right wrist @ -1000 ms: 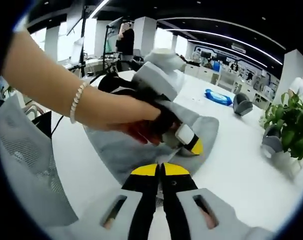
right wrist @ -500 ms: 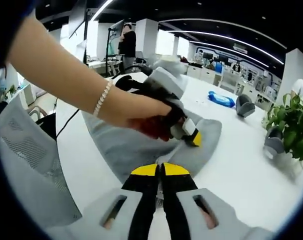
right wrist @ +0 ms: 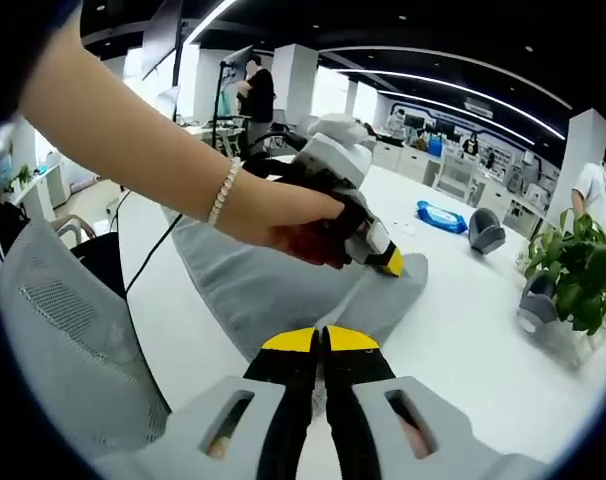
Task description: Fold the towel on the table until its edges align and the towel forms a compact rectangular stack.
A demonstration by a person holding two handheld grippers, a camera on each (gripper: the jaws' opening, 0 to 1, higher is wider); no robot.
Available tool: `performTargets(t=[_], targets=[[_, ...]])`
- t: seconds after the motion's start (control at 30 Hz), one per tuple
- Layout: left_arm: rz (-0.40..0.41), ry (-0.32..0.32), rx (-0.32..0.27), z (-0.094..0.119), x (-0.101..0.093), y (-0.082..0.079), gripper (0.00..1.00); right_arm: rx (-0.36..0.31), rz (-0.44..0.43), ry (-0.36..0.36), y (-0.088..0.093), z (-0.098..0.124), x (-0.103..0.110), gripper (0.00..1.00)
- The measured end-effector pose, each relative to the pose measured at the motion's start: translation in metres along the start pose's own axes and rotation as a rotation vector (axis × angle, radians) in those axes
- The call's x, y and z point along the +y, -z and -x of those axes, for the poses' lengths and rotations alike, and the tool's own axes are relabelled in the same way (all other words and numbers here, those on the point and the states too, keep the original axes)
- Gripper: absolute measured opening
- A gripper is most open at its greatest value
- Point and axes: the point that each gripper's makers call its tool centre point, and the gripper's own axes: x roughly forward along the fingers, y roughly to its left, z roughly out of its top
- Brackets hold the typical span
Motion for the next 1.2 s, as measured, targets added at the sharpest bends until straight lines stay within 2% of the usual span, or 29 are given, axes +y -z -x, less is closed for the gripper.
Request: performTargets(t=[0.13,0.43,0.53,0.67,0.97,1.07,1.2], targets=[[0.000,0.012,-0.013,0.007,0.000,-0.009,0.03,-0.011,0.041,0.003,-0.015,0.000,0.009,0.00],[-0.015,0.004,-0.043,0.034,0.017,-0.029,0.02,-0.024,0.093,-0.003,-0.040,-0.005,0.039,0.00],[-0.016,-0.005,-0.064,0.050,0.030,-0.038,0.02,-0.033,0.088,-0.007,-0.048,-0.007,0.048,0.00],[-0.029,-0.029,-0.065,0.066,0.050,-0.042,0.02,-0.039,0.085,-0.014,-0.059,-0.012,0.062,0.00],[-0.034,-0.062,-0.102,0.098,0.089,-0.058,0.02,-0.058,0.134,-0.046,-0.088,-0.023,0.092,0.00],[-0.019,-0.071,-0.151,0.114,0.098,-0.067,0.02,-0.068,0.138,-0.050,-0.096,-0.027,0.099,0.00],[-0.035,-0.081,-0.179,0.128,0.107,-0.077,0.02,-0.084,0.128,-0.061,-0.105,-0.031,0.111,0.00]])
